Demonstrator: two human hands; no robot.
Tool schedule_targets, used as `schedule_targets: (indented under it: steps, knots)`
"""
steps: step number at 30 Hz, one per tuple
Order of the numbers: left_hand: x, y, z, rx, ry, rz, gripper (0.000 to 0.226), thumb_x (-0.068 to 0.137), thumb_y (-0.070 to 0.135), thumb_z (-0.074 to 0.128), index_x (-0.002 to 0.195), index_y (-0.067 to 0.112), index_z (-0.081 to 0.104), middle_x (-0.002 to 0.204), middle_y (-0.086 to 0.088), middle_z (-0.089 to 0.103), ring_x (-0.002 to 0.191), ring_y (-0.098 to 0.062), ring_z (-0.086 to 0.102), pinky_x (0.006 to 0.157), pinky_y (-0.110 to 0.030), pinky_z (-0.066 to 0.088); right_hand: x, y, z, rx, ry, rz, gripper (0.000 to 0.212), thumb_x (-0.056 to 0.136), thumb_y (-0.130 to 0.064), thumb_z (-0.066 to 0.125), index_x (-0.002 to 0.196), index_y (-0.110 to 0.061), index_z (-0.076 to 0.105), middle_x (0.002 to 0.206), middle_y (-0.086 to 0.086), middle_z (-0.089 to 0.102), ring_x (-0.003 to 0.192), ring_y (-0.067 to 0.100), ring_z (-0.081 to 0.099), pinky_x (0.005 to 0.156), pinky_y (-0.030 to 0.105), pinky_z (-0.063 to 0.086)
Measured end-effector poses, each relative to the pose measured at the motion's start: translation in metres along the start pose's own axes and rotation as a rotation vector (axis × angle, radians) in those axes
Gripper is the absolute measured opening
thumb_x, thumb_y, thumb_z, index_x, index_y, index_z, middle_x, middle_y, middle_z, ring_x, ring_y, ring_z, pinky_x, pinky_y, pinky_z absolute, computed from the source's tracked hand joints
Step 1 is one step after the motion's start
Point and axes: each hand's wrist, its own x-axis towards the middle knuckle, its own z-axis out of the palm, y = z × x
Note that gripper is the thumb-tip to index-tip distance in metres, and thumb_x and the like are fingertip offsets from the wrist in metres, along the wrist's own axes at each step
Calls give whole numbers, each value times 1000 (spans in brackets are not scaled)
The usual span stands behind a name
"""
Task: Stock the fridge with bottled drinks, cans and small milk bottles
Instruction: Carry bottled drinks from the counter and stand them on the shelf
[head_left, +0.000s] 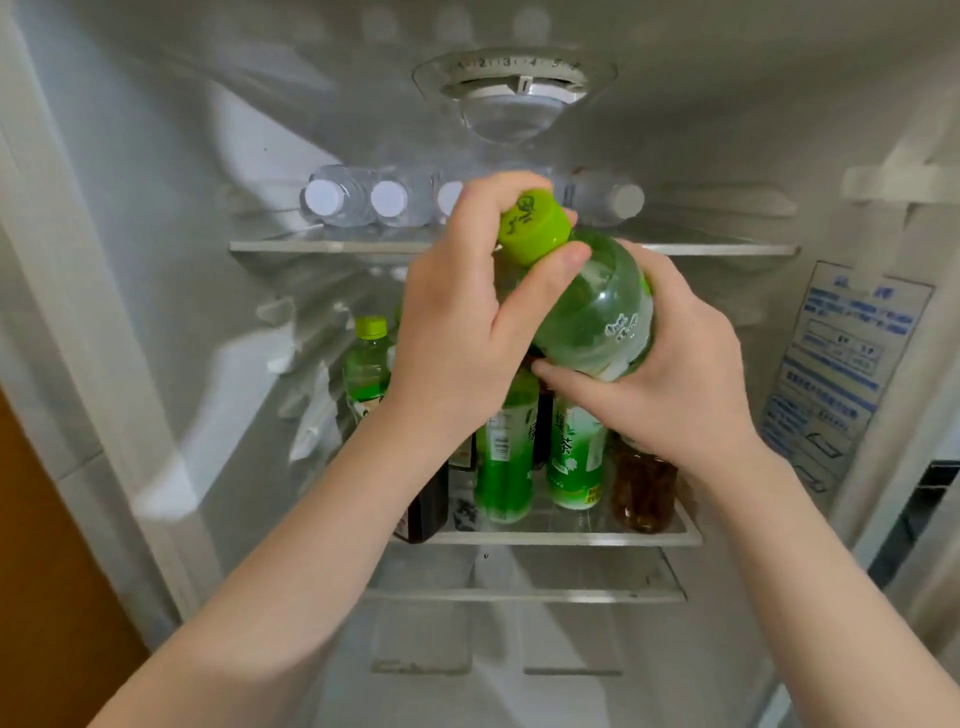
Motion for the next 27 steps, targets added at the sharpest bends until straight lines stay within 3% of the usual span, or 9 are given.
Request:
schedule_targets:
  steps: [3,6,9,13,16,19,21,24,27]
  knots:
    - [9,-4,12,-27,-123,-65,30,91,31,55,112,10,55,97,0,68,89,-9,63,78,-30,51,-3,5,-13,22,-97,94,93,54,-69,69,133,-35,37,112,-26,57,106,3,59,89,40,52]
    - [15,-11,25,-49,-244,-90,32,90,37,55,111,14,57,91,10,65,81,-6,62,71,-27,51,-13,13,-17,104,-144,179,84,54,-72,66,127,-45,34,112,-32,58,105,-1,59,90,38,51]
    - [13,-20,35,-117,-333,-116,44,90,44,44,118,13,59,83,24,60,75,5,62,64,-14,47,-25,25,-20,175,-119,293,63,58,-72,61,112,-56,34,103,-42,56,98,-11,58,84,22,48]
    - [2,-39,43,-128,-355,-206,33,93,41,44,113,23,62,101,14,66,94,3,63,75,-28,57,-36,37,-27,210,-20,375,56,65,-69,56,113,-48,39,100,-50,51,96,-21,52,72,-1,39]
    - [-4,-53,51,-56,-384,-160,22,95,25,49,107,20,66,97,11,67,89,7,60,73,-13,50,-40,44,-33,252,43,417,49,67,-65,59,110,-47,42,101,-45,54,96,-20,53,71,-3,37]
    - [-8,-60,64,54,-474,-79,20,95,18,51,107,15,67,98,13,62,87,9,53,74,-1,38,-42,50,-35,216,62,477,37,66,-67,58,100,-59,46,103,-31,59,97,-15,55,73,7,42]
    - [-8,-63,75,136,-550,-42,21,95,18,51,110,14,66,105,8,62,95,2,52,83,-6,37,-45,53,-35,187,55,510,29,65,-68,56,93,-66,46,102,-28,59,96,-15,55,75,8,41]
    - [-10,-70,94,313,-694,37,28,95,23,50,119,14,63,123,-1,60,117,-18,48,99,-27,33,-54,55,-35,172,69,553,30,65,-68,57,92,-59,48,100,-29,60,95,-15,55,72,2,41]
    - [-16,-77,111,458,-807,63,42,96,35,46,136,23,47,138,3,51,128,-22,39,101,-38,30,-66,54,-35,165,99,586,32,66,-66,58,95,-56,49,101,-26,61,97,-12,56,73,-1,40]
